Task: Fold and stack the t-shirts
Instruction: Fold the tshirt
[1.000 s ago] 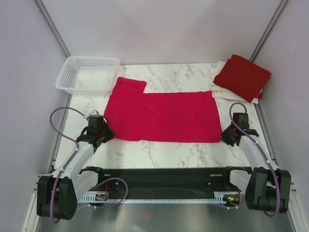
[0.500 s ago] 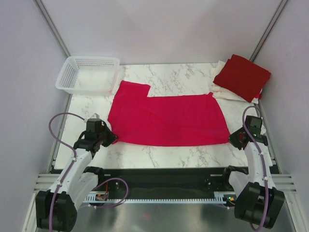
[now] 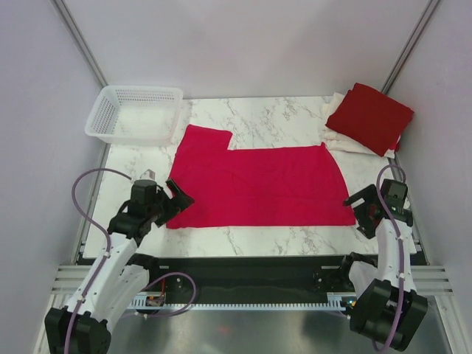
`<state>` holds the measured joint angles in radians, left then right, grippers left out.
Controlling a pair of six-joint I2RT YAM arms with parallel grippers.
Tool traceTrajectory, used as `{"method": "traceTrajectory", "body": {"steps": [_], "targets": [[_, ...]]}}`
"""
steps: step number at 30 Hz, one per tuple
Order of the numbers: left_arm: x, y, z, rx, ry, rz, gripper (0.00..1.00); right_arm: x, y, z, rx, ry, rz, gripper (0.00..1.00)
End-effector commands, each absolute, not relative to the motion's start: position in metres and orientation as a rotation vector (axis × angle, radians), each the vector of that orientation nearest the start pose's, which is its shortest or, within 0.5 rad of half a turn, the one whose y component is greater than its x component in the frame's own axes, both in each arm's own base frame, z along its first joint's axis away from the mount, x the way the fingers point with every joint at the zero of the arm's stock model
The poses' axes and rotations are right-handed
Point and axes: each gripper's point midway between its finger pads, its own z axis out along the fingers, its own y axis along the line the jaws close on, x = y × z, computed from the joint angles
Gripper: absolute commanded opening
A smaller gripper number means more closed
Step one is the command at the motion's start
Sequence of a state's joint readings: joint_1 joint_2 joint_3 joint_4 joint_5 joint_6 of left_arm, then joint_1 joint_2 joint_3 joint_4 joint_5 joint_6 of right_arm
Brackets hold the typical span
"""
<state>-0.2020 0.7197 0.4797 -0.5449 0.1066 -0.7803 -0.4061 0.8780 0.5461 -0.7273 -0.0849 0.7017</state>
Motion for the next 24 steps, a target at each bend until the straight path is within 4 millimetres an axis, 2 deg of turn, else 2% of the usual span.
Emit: {"method": "traceTrajectory", "body": {"steps": [1, 2, 3, 7, 8, 10, 11, 12, 13, 14, 15, 16, 17, 18, 19, 20, 21, 22, 24], "targets": [[0.244, -0.078, 0.151, -0.533, 2.185, -0.493, 1.00, 0.205, -0.033, 0.072, 1.297, 2.226, 0.285, 0.98], [0.257, -0.074, 0.172, -0.521, 2.144, -0.460, 1.00, 0.208, -0.035, 0.074, 1.284, 2.215, 0.289, 0.98], [0.267, -0.070, 0.175, -0.516, 2.151, -0.413, 1.00, 0.212, -0.033, 0.077, 1.258, 2.217, 0.311, 0.98], [0.329, -0.073, 0.197, -0.423, 2.167, -0.309, 1.00, 0.235, -0.027, 0.095, 1.117, 2.176, 0.410, 0.98], [0.358, -0.078, 0.199, -0.406, 2.188, -0.285, 1.00, 0.242, -0.027, 0.100, 1.085, 2.167, 0.424, 0.98], [0.393, -0.079, 0.202, -0.375, 2.187, -0.232, 1.00, 0.248, -0.023, 0.104, 1.033, 2.186, 0.434, 0.98], [0.418, -0.083, 0.227, -0.354, 2.134, -0.239, 1.00, 0.251, -0.022, 0.106, 1.010, 2.200, 0.433, 0.98], [0.441, -0.086, 0.197, -0.345, 2.206, -0.196, 0.98, 0.252, -0.018, 0.107, 0.982, 2.212, 0.437, 0.98], [0.455, -0.089, 0.194, -0.315, 2.217, -0.176, 0.98, 0.252, -0.017, 0.107, 0.967, 2.225, 0.435, 0.98], [0.478, -0.093, 0.215, -0.301, 2.168, -0.187, 0.97, 0.253, -0.013, 0.111, 0.944, 2.226, 0.454, 0.98], [0.494, -0.097, 0.182, -0.282, 2.234, -0.170, 0.97, 0.252, -0.009, 0.112, 0.922, 2.231, 0.461, 0.98], [0.512, -0.101, 0.197, -0.266, 2.198, -0.178, 0.96, 0.251, -0.007, 0.117, 0.904, 2.221, 0.467, 0.98], [0.523, -0.103, 0.189, -0.255, 2.211, -0.170, 0.95, 0.251, -0.005, 0.118, 0.892, 2.218, 0.472, 0.98], [0.534, -0.104, 0.160, -0.250, 2.263, -0.138, 0.94, 0.250, -0.002, 0.120, 0.875, 2.219, 0.478, 0.98], [0.539, -0.104, 0.150, -0.245, 2.291, -0.121, 0.94, 0.249, 0.000, 0.119, 0.866, 2.221, 0.483, 0.98], [0.555, -0.107, 0.161, -0.237, 2.262, -0.125, 0.93, 0.248, 0.001, 0.121, 0.850, 2.212, 0.485, 0.98], [0.562, -0.108, 0.156, -0.230, 2.272, -0.115, 0.93, 0.248, 0.006, 0.122, 0.829, 2.214, 0.507, 0.98], [0.578, -0.110, 0.143, -0.222, 2.280, -0.106, 0.92, 0.248, 0.009, 0.122, 0.817, 2.212, 0.518, 0.98], [0.585, -0.113, 0.128, -0.201, 2.314, -0.087, 0.91, 0.248, 0.013, 0.124, 0.789, 2.208, 0.545, 0.98]]}}
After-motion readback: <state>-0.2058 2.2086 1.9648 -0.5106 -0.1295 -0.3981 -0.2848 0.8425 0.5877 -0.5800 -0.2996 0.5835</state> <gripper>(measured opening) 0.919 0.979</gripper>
